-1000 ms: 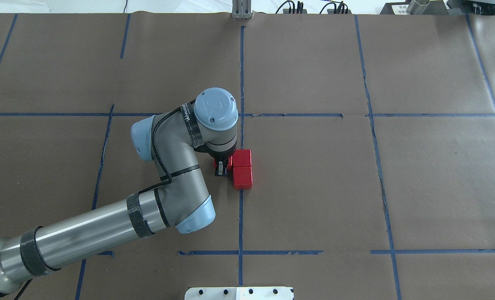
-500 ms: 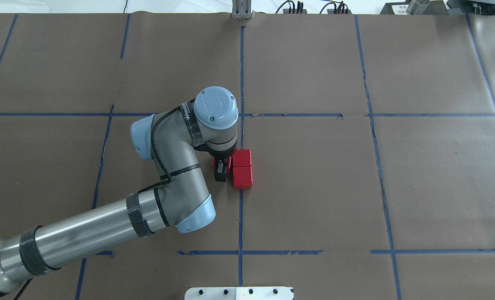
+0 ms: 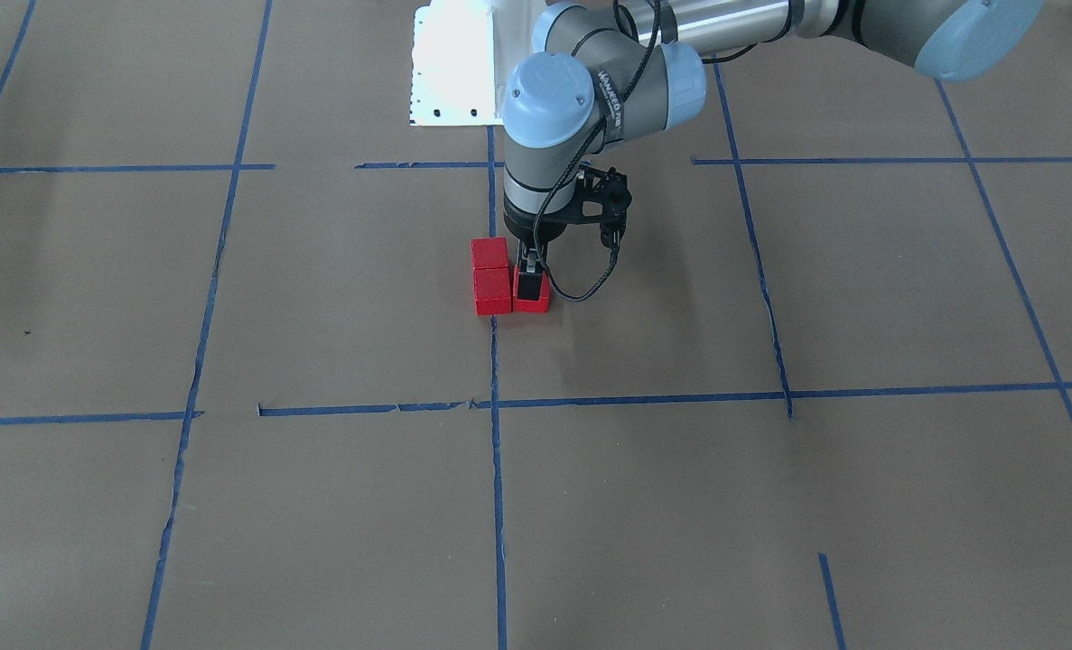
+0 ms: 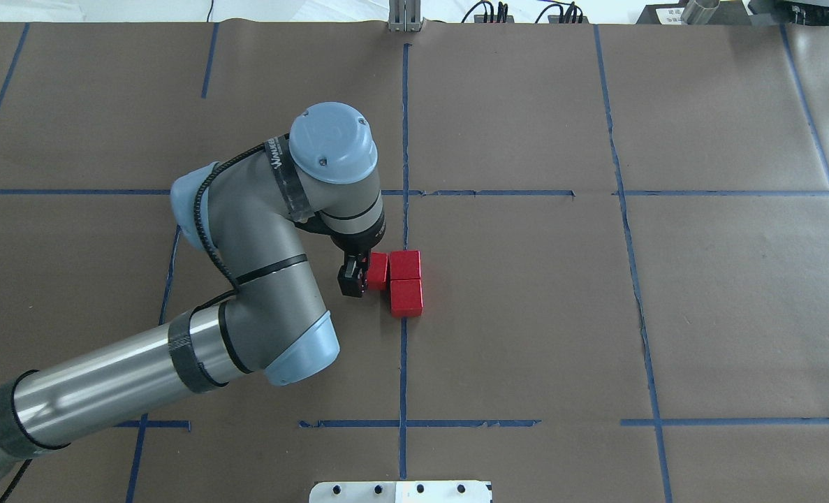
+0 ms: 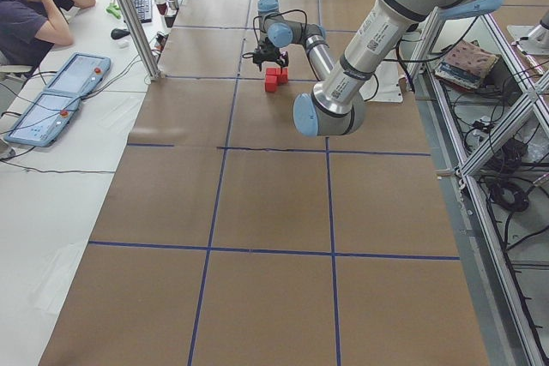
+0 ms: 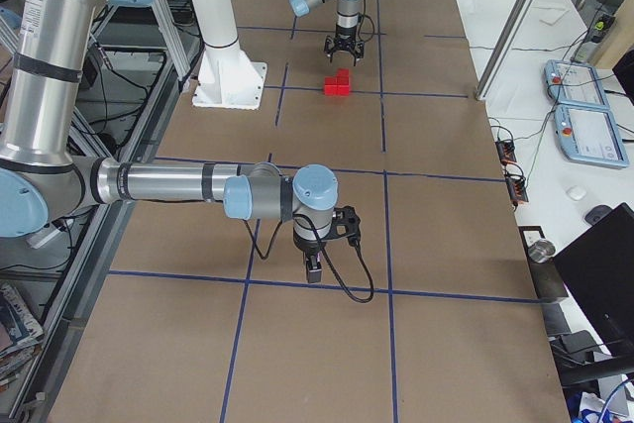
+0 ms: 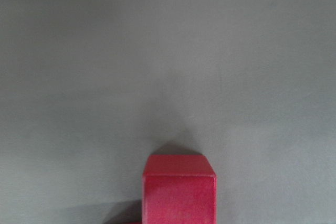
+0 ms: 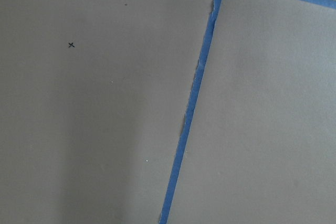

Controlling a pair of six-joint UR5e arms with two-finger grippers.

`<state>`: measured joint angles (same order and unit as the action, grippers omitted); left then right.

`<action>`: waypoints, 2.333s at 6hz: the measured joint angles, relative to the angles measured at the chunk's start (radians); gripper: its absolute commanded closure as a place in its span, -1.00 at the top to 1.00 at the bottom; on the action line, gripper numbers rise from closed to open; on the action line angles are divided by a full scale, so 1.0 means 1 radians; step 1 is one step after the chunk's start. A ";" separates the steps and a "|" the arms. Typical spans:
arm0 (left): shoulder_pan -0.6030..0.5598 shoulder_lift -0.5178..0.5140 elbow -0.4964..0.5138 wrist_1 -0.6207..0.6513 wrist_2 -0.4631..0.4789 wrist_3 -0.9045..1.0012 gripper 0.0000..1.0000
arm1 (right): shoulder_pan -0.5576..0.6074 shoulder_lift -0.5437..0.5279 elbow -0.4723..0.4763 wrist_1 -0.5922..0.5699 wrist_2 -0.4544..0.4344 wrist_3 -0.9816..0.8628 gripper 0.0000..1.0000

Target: Form red blocks into L shape at center

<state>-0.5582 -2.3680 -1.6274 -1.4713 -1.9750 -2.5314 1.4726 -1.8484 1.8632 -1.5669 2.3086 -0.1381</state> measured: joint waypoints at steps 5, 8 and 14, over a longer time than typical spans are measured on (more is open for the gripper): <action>-0.233 0.516 -0.426 0.039 -0.115 1.239 1.00 | 0.000 -0.002 0.000 -0.001 0.000 0.002 0.99; -0.637 0.691 -0.257 0.029 -0.251 2.226 1.00 | 0.000 0.000 0.000 -0.001 0.000 0.002 0.99; -0.974 0.877 -0.049 0.021 -0.343 2.779 1.00 | 0.000 0.000 0.006 0.000 0.000 0.003 0.99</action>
<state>-1.5325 -1.4907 -1.6769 -1.4500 -2.3176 0.2474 1.4726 -1.8485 1.8695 -1.5674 2.3086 -0.1350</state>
